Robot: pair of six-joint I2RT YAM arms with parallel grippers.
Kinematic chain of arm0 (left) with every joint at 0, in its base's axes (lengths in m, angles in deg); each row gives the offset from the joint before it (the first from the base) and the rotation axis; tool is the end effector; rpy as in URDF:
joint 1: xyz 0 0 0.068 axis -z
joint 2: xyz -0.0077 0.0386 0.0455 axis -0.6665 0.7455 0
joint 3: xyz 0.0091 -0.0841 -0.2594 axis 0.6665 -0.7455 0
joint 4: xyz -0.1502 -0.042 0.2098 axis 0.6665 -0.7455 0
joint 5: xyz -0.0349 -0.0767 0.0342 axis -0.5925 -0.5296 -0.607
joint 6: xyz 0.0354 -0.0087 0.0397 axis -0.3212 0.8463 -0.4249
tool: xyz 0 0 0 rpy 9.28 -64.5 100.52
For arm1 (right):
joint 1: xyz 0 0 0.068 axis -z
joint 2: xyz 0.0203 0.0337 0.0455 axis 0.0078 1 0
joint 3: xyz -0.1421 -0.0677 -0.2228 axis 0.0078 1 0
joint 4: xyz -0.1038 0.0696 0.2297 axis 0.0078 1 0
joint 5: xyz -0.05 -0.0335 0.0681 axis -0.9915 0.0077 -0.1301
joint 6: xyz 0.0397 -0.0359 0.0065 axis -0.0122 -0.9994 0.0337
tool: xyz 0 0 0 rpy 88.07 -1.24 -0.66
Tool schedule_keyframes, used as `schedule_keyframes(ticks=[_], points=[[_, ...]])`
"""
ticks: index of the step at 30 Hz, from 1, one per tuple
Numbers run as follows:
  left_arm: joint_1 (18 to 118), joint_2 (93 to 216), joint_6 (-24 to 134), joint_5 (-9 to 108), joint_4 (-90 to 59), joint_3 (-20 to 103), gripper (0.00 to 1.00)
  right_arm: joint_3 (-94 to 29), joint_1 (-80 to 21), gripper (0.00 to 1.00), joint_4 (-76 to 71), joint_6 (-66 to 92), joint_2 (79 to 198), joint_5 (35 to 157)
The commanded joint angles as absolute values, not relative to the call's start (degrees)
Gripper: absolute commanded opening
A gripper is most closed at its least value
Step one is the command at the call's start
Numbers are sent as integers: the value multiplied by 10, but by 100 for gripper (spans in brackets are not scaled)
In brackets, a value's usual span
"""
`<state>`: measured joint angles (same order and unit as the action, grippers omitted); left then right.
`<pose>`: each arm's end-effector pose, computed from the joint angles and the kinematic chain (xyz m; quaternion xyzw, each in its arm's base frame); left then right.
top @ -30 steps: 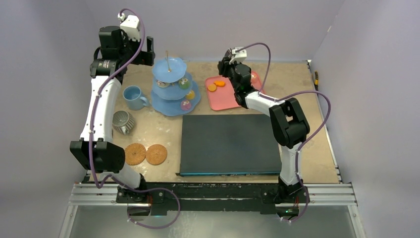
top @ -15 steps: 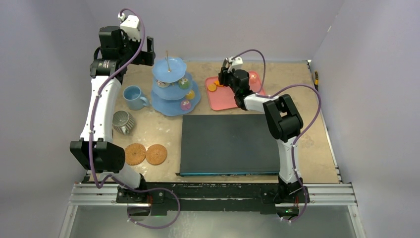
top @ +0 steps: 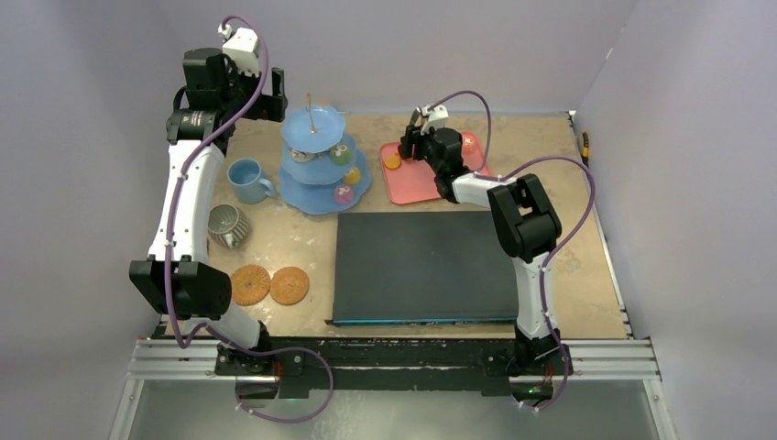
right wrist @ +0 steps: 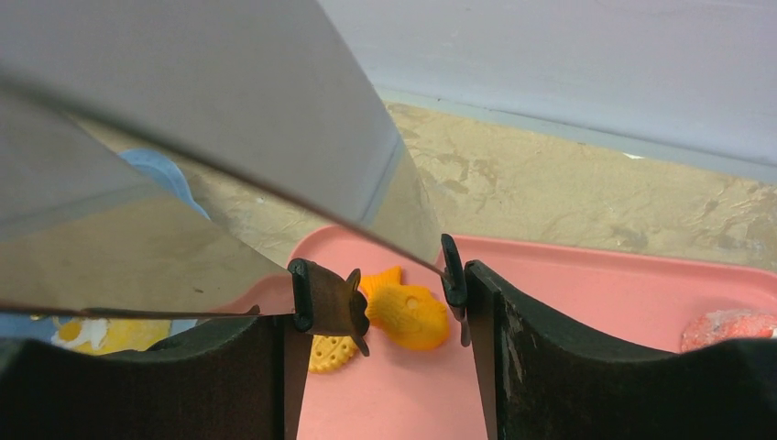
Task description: Serve the afternoon tea
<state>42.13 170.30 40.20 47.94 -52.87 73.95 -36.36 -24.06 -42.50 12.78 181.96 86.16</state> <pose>0.3501 -0.0080 0.4529 0.0736 0.8234 -0.0559 0.5599 0.4532 0.1968 0.1900 -0.0990 0.7343 0.1629 0.6516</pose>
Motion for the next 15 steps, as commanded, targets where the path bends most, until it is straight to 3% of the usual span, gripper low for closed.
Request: schedule_keyframes(ticks=[1, 15], points=[[419, 1695, 394, 473, -516, 758, 99, -366, -241, 61, -447, 123, 1809, 877], [419, 1694, 392, 475, -519, 761, 99, -385, -237, 62, -417, 124, 1838, 894]])
